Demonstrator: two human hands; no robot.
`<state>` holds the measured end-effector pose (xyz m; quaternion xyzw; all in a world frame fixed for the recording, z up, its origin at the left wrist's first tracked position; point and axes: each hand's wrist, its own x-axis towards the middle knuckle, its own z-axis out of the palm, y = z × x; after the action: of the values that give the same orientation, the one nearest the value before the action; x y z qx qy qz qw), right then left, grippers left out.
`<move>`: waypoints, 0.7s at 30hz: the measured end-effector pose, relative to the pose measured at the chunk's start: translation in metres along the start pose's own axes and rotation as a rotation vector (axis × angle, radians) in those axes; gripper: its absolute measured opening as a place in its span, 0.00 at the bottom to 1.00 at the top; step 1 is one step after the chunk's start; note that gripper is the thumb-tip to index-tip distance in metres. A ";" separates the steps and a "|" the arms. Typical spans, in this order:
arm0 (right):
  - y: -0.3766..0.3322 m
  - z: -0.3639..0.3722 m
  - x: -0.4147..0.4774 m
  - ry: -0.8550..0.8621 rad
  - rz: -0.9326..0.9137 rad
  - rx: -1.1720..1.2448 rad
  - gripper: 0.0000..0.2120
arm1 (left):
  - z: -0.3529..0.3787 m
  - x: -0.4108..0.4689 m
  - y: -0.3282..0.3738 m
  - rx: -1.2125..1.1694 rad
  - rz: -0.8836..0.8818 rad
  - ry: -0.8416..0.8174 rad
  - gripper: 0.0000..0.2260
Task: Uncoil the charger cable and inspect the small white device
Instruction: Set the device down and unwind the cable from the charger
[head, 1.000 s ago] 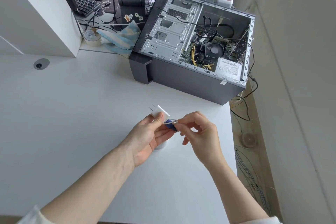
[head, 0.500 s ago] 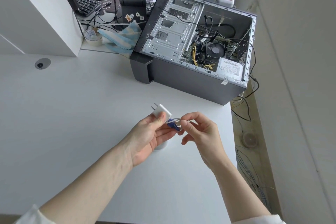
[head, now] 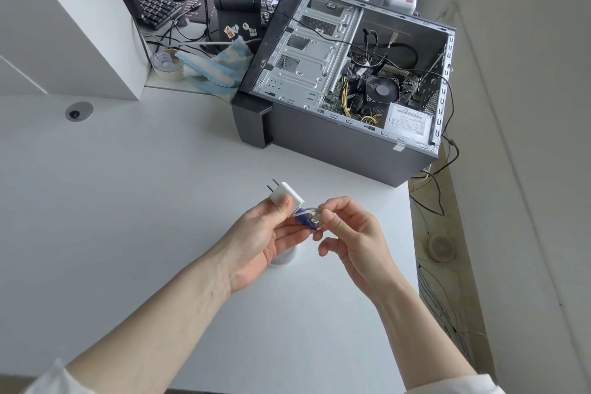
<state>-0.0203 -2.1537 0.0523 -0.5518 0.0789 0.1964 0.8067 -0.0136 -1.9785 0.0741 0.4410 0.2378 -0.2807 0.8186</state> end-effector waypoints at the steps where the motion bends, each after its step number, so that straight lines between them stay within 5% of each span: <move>1: 0.000 0.000 0.000 0.000 0.000 0.007 0.05 | 0.000 0.000 0.000 -0.003 0.003 0.001 0.11; 12: -0.004 -0.004 0.006 0.023 -0.120 -0.456 0.06 | 0.000 -0.002 0.001 0.050 0.007 0.084 0.20; 21: -0.003 0.000 0.007 0.015 -0.183 -0.385 0.06 | -0.002 -0.006 0.006 0.045 -0.007 0.052 0.18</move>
<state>-0.0124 -2.1533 0.0528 -0.7021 -0.0044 0.1294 0.7002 -0.0141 -1.9723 0.0808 0.4656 0.2542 -0.2772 0.8011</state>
